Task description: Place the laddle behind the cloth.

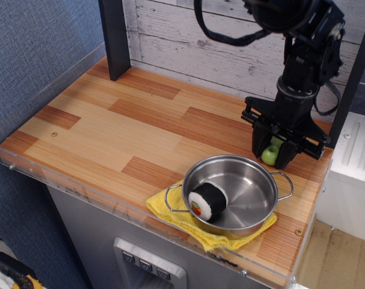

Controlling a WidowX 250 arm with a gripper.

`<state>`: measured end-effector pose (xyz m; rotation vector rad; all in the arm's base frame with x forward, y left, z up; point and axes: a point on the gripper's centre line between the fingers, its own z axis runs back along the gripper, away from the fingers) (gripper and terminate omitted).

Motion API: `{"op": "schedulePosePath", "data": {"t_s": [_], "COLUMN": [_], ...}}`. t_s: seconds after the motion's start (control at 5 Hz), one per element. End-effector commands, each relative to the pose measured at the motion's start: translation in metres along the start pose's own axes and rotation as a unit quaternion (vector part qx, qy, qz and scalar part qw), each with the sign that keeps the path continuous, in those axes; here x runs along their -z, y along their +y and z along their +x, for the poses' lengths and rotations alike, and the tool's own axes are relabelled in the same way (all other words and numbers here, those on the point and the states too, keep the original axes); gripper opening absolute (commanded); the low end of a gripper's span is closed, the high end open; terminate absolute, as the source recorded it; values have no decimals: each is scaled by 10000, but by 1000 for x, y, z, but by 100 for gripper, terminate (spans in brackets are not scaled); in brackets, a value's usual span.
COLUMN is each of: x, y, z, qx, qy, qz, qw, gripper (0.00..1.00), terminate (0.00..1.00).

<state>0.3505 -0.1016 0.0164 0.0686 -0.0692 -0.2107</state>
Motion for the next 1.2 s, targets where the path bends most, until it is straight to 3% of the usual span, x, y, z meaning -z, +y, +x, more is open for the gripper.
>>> {"op": "schedulePosePath", "data": {"t_s": [0.0, 0.2, 0.4, 0.8, 1.0], "x": [-8, -7, -21, -107, -156], "y": [9, 5, 10, 37, 58], "z": [11, 13, 13, 5, -18], "qx": [-53, -68, -183, -548, -861], "qy": [-372, -354, -432, -1184, -1431], "qz": [-98, -193, -179, 38, 104], "qw": [9992, 9992, 9987, 9914, 9859], "gripper": [0, 0, 100, 100, 100], "terminate": [0, 0, 0, 0, 100]}}
